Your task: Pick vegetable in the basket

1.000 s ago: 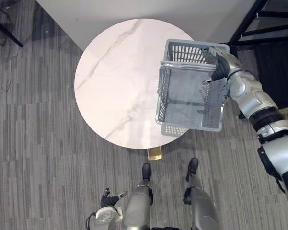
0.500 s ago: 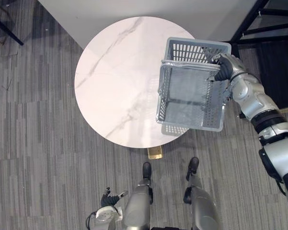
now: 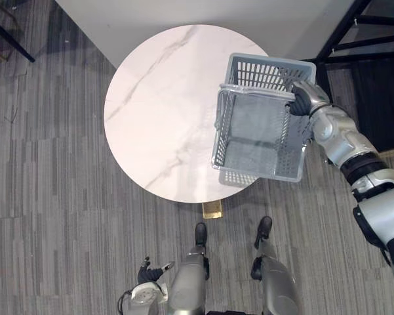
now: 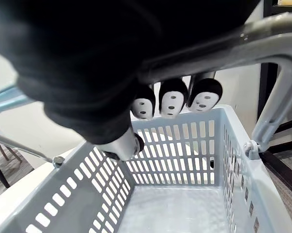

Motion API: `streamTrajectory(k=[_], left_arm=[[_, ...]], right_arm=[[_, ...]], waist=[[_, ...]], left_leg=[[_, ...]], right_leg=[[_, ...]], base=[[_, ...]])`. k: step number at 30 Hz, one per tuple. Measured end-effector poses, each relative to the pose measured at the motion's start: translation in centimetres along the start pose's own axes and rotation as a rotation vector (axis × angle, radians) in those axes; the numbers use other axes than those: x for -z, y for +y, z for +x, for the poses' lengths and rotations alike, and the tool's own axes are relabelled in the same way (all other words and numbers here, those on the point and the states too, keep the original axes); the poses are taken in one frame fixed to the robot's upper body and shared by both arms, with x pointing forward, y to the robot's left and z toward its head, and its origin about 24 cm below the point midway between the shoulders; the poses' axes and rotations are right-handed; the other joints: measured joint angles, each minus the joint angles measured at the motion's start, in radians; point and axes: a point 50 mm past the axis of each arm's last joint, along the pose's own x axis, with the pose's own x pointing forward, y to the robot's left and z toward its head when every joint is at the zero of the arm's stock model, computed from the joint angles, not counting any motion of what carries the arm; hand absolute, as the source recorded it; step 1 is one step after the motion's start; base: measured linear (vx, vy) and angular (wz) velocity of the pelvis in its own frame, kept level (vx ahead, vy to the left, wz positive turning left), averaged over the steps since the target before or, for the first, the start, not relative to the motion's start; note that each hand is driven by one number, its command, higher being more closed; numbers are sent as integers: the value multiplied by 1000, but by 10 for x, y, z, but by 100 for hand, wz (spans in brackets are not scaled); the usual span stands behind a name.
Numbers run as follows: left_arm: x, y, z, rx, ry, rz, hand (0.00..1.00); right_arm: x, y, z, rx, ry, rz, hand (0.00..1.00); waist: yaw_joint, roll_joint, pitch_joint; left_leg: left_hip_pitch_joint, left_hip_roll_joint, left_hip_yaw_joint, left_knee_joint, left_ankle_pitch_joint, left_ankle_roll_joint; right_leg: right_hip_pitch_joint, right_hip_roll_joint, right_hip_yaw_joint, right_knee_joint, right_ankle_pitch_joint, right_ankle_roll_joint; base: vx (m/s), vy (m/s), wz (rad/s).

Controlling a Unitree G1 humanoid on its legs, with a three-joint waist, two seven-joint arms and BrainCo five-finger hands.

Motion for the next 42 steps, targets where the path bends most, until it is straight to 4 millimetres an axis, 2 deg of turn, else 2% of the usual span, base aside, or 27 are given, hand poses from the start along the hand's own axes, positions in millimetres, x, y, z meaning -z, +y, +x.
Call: streamTrajectory(k=[4, 6, 10, 15, 16, 20, 25, 29, 34, 37, 39, 42], left_arm=[[1, 0, 0, -1, 4, 1, 0], [2, 0, 0, -7, 18, -6, 0], [4, 2, 0, -20, 33, -31, 0], [10, 7, -1, -27, 57, 1, 0], [13, 10, -2, -30, 62, 11, 0], [14, 15, -1, -24, 62, 32, 0], [20, 15, -3, -12, 79, 58, 0], [27, 17, -5, -5, 105, 80, 0], [33, 18, -7, -6, 122, 82, 0], [41, 21, -11, 2, 143, 88, 0], [49, 24, -14, 1, 164, 92, 0], [69, 32, -23, -11, 218, 105, 0]], right_arm=[[-13, 7, -1, -31, -64, -62, 100], [-34, 4, -1, -30, -156, -95, 100], [-49, -2, -11, -5, -262, -112, 100], [-59, 7, -32, -5, -385, -104, 100], [-56, 12, -42, -20, -414, -97, 100], [-44, 14, -57, -27, -414, -70, 100], [-30, 15, -76, -62, -418, -97, 100], [-24, 31, -95, -138, -431, -58, 100], [-16, 41, -114, -178, -432, -2, 100], [-3, 58, -132, -225, -381, 43, 100], [4, 70, -146, -266, -351, 68, 100], [15, 89, -167, -334, -292, 102, 100]], waist=[[-1, 1, -3], [-5, -1, -6], [-12, -9, -15], [-39, -31, -93], [-44, -50, -125], [-65, -80, -156], [-71, -81, -178], [-79, -80, -208], [-92, -81, -219], [-91, -86, -251], [-92, -90, -259], [-95, -87, -275]], left_leg=[[19, 1, 1, 0, 0, 0], [30, 2, 12, -2, 0, 0], [64, 4, 37, -11, 0, 0], [105, 7, 68, -34, 0, 0], [117, 9, 86, -37, -2, -1], [131, 11, 102, -40, -3, -2], [162, 14, 128, -54, -5, -4], [184, 17, 143, -71, -5, -5], [210, 18, 145, -81, -5, -5], [225, 23, 140, -77, -13, -13], [248, 24, 142, -61, -28, -15], [236, 47, 143, 52, -108, -22]], right_leg=[[19, 2, 1, -3, 0, 0], [22, 4, 16, -3, 1, 1], [38, 8, 42, -9, 10, -2], [52, 14, 75, -13, 13, 0], [52, 17, 93, -13, 14, 2], [55, 21, 114, -13, 17, 6], [64, 29, 140, -13, 18, 8], [67, 37, 156, -13, 18, 8], [89, 39, 157, -14, 18, 8], [111, 41, 154, -15, 17, 9], [141, 40, 157, -15, 6, 13], [179, 47, 163, -1, -27, 21]], base=[[2, 1, -1], [2, 5, -14], [-2, 3, -20], [2, -3, -20], [-10, -8, -24], [-26, -11, -16], [-17, -16, -17], [23, -14, -12], [7, -2, 0], [5, -6, 5], [0, 0, 0], [-47, 16, -7]])
